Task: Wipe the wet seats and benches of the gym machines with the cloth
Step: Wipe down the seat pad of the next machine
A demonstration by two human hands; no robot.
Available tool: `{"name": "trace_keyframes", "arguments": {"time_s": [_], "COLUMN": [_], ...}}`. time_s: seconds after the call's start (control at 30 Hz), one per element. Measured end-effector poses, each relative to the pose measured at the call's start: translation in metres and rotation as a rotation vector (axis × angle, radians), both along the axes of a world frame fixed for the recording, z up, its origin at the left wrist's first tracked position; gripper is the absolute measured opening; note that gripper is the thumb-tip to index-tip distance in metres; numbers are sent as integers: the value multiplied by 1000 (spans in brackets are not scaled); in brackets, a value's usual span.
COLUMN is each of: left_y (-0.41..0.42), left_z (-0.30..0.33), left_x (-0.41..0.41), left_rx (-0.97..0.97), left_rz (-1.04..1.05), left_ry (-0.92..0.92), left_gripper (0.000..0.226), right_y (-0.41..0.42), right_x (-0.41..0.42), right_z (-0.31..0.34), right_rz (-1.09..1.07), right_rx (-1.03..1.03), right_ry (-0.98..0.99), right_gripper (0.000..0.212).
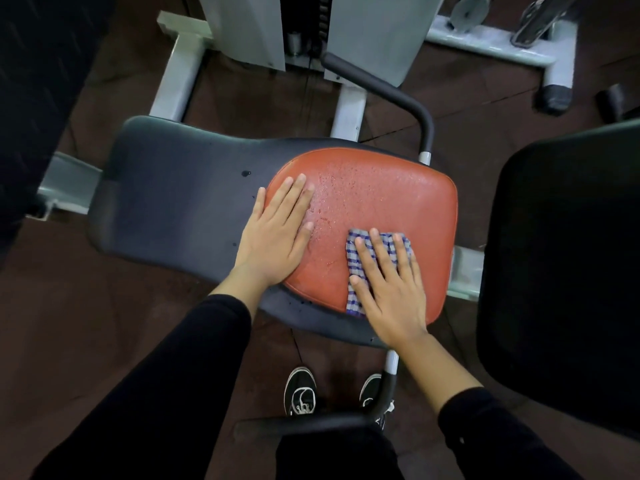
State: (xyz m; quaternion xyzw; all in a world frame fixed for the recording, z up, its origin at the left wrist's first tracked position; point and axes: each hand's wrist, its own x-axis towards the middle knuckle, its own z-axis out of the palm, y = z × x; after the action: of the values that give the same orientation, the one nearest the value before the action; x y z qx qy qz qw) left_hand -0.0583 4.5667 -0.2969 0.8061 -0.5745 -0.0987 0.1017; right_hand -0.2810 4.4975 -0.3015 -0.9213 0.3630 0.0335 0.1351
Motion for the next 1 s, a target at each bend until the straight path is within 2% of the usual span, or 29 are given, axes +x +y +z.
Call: {"name": "trace_keyframes", "arguments": {"time_s": [0.1,0.3,0.43,0.57,0.73,0.9,1.0], "left_y": [-1,-1,1,1,0,0,1], "left_z": [-1,-2,-3,-4,-3,-4,-3], "left_x": [-1,0,2,3,1,1,1], "left_rx": [-7,-31,-35,-32,-64,-87,-91], "left_rz": [-1,-5,-36,-22,-14,-10,-24], "left_ry": [5,25,32,24,26,58,76], "left_gripper": [57,56,55,54,53,53,53], "right_y": [-1,15,41,44,17,14,36], "right_x": [4,59,64,8,-25,54,71], "right_z": [-3,0,-1,-12,-9,0,1], "right_rz": [-32,-296,-29,214,84,-206,-71], "right_rx": [-27,-10,-49,-108,-73,-15,-35], "right_ry": [11,-21,-45,-55,5,-30,-64], "right_gripper": [57,62,59,54,52,56,56]}}
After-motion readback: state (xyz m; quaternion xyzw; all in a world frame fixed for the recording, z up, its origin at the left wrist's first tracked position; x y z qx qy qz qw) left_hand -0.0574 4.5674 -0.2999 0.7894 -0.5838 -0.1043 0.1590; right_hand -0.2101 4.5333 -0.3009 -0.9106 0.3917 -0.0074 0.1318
